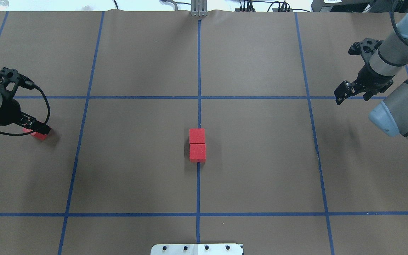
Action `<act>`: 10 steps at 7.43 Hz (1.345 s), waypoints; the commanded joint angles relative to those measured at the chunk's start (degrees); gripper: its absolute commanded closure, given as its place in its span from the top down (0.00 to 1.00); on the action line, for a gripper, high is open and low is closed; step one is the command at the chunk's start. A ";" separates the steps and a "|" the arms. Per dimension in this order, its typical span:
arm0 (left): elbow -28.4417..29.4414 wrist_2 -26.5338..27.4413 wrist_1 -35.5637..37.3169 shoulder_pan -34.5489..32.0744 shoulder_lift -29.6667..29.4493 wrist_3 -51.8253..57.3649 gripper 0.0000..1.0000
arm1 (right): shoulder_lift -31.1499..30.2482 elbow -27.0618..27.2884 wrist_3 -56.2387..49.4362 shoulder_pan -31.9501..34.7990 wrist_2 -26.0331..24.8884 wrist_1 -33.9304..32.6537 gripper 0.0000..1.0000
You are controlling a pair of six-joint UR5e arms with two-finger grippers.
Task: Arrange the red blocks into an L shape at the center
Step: 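Grasp the red cube nearest the left gripper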
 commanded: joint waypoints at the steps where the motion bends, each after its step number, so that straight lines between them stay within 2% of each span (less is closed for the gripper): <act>1: 4.05 -0.33 -0.13 -1.46 -0.39 1.12 0.99 | 0.00 0.11 -0.03 0.00 0.01 0.00 1.00; 3: 6.86 -0.24 -1.96 -1.29 -0.93 1.20 0.99 | 0.00 -0.06 -0.03 0.00 0.01 0.00 1.00; 4: 10.71 -0.24 -5.63 -1.20 -2.23 0.51 0.99 | 0.00 -0.06 -0.03 0.00 0.01 0.00 1.00; 10: 14.79 -0.33 -6.55 -0.94 -4.53 -2.04 0.99 | -0.09 0.11 0.05 0.00 0.10 0.00 1.00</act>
